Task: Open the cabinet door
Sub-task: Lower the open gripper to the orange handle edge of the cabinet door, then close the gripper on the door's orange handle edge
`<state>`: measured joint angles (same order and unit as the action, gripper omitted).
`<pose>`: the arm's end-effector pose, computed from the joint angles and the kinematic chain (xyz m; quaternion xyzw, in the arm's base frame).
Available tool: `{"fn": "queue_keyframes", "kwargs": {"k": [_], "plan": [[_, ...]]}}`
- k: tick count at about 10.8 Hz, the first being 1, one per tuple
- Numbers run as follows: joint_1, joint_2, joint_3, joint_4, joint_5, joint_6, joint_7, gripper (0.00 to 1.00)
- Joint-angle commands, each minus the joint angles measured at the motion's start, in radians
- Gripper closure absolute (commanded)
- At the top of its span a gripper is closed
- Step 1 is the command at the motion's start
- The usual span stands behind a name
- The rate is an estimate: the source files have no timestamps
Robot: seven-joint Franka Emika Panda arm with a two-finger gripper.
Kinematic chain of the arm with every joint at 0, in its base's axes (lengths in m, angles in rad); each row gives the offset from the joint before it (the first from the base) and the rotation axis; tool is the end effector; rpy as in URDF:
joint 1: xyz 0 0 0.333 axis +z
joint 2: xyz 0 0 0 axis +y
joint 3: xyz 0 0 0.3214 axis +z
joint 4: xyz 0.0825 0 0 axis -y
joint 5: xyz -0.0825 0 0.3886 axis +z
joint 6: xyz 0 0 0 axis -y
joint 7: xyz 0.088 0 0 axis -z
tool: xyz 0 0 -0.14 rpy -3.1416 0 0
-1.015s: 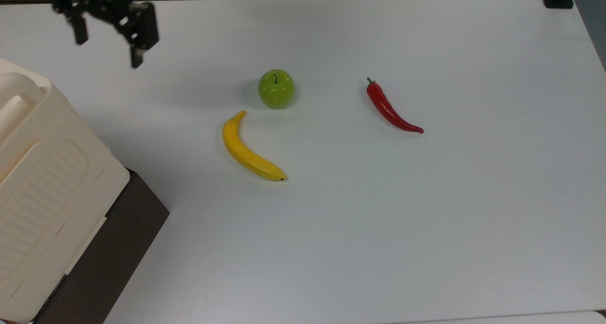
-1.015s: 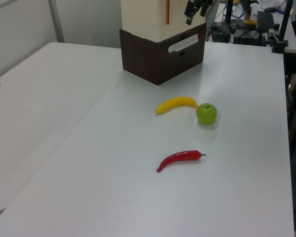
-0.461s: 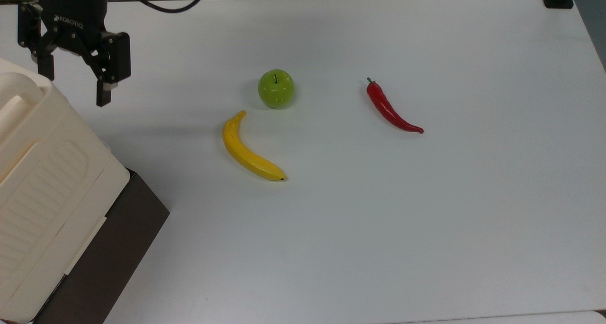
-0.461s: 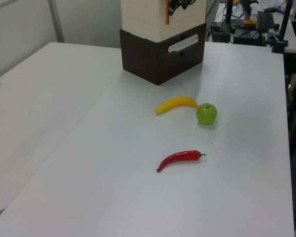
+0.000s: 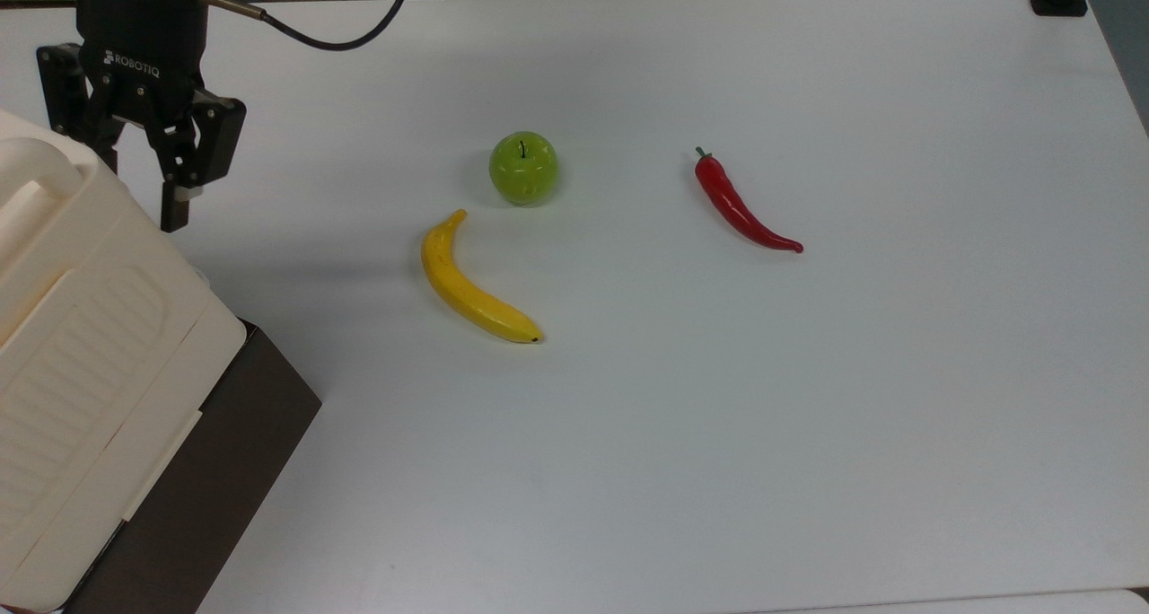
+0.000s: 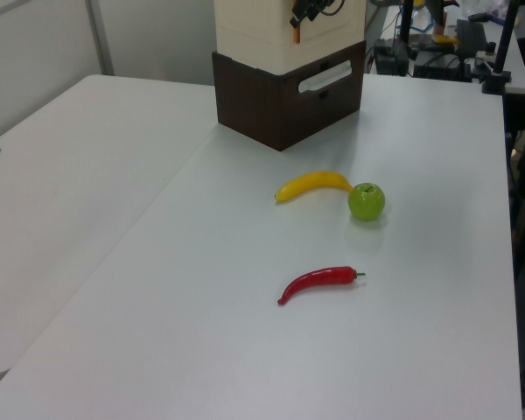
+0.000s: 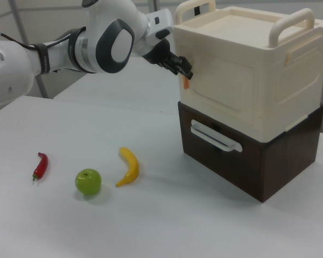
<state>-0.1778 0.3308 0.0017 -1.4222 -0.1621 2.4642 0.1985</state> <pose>0.7256 -0.1325 0.5725 0.9257 -0.1334 0.3478 0.0654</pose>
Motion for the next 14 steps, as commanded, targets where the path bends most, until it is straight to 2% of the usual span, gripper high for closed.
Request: {"fn": "queue_keyframes", "kwargs": {"k": [1, 2, 4, 7, 9, 14], "plan": [[0.008, 0.008, 0.001, 0.012, -0.078, 0.015, 0.012, 0.59], [0.006, 0.008, 0.003, 0.011, -0.094, 0.015, 0.012, 0.67], [0.008, 0.008, 0.003, 0.009, -0.096, 0.013, 0.012, 0.72], [0.009, 0.007, 0.009, 0.006, -0.094, 0.004, 0.012, 0.92], [0.009, 0.002, 0.011, -0.001, -0.094, -0.004, 0.013, 0.99], [0.029, -0.038, 0.015, -0.006, -0.086, -0.166, 0.019, 0.99]]}}
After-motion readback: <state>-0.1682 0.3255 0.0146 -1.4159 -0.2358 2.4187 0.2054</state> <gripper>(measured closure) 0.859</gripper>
